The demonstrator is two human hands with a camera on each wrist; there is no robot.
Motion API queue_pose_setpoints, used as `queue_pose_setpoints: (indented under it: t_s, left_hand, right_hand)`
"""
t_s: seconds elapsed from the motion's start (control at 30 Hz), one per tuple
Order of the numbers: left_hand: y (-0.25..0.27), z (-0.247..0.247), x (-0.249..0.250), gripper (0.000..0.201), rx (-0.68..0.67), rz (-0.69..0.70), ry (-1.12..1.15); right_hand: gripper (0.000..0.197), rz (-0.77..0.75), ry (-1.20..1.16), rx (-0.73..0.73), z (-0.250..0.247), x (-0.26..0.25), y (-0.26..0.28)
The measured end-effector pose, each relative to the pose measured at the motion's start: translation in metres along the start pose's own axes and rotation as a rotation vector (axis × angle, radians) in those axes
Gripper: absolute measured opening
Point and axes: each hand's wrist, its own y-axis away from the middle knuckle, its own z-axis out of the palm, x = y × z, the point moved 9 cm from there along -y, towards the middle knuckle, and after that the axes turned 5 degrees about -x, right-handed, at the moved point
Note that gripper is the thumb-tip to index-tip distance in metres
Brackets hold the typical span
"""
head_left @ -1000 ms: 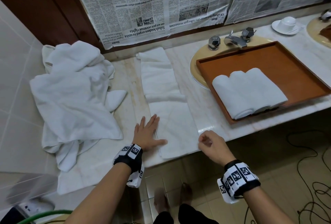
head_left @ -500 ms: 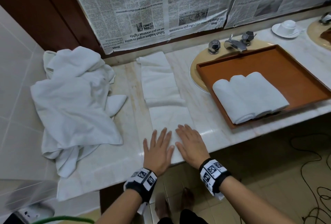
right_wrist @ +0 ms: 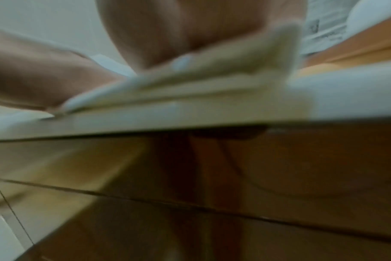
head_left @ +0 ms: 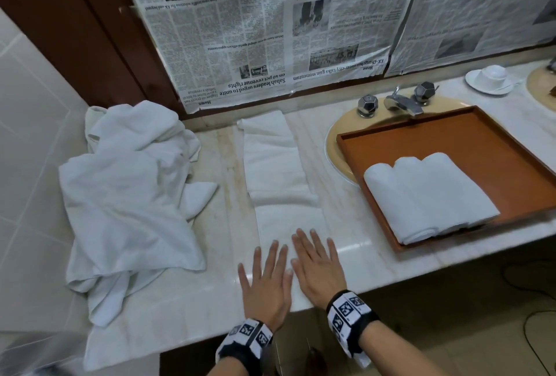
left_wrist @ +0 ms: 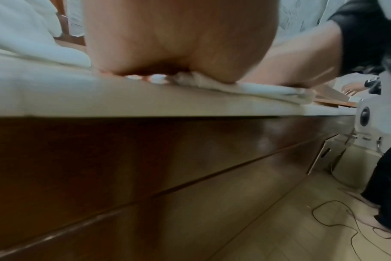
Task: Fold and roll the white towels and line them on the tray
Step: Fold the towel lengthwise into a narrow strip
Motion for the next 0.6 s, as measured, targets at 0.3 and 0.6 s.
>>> queue_pose_setpoints:
  t_s: [0.3,0.6]
  left_hand:
    - [-0.011,-0.031,-0.038,0.08,-0.008,-0.179,0.076]
    - [-0.101,-0.046,-0.004,0.078,-0.076,-0.042,-0.029]
  right_hand:
    - [0.072,0.008,-0.092,0.174,-0.044,0.051,0.005]
    - [0.069,-0.1,0.024,-0.047,-0.057,0.01,-0.092]
